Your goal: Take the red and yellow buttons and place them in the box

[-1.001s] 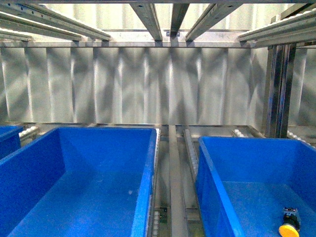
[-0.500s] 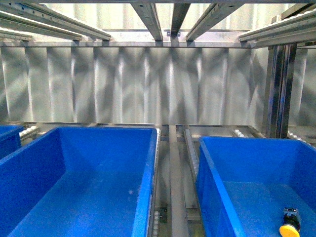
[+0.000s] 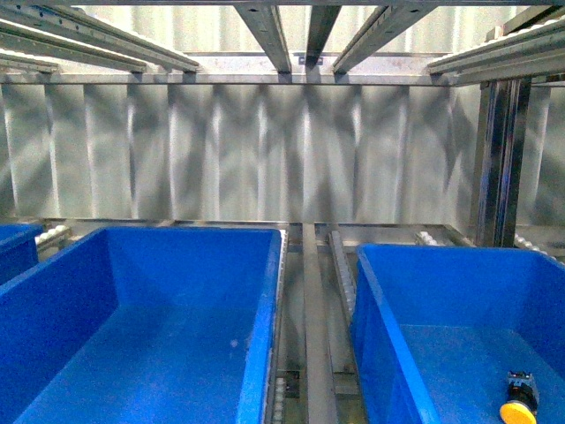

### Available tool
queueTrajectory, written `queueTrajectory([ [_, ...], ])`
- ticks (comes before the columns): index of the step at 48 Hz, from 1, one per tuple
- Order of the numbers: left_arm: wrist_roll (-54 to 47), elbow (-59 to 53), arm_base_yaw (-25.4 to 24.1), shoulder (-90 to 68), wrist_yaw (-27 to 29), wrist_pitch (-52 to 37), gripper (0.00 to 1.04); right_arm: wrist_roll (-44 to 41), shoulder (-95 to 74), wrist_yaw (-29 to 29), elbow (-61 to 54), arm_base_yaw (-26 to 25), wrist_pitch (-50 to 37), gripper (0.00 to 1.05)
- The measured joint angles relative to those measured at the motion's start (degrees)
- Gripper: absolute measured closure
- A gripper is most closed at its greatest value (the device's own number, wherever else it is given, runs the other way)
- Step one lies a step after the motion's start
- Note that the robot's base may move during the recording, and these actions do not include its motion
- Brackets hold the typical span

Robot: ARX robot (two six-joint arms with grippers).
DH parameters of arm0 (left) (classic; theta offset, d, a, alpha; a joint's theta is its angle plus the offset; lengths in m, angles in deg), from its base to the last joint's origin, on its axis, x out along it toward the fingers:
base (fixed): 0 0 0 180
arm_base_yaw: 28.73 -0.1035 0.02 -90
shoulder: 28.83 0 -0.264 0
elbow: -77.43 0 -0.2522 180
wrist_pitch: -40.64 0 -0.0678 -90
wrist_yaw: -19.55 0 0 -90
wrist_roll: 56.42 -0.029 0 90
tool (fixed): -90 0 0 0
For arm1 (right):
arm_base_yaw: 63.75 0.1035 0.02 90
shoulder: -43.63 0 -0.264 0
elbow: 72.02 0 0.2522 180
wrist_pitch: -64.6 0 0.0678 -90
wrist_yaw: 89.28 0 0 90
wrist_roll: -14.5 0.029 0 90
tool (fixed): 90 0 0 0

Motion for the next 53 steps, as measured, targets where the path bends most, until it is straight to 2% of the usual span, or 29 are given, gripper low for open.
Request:
queueTrajectory([
  [27,0.0,0.0,0.0,0.0,0.0,0.0,0.08,0.0,10.3,0.0,0.0,0.0,10.2,1.01],
  [33,0.0,0.0,0.0,0.0,0.0,0.0,0.08,0.0,18.4,0.0,0.0,0.0,19.6,1.01],
  [53,0.0,0.0,0.0,0.0,0.0,0.0,0.08,0.0,19.9,0.0,0.0,0.0,20.1,1.01],
])
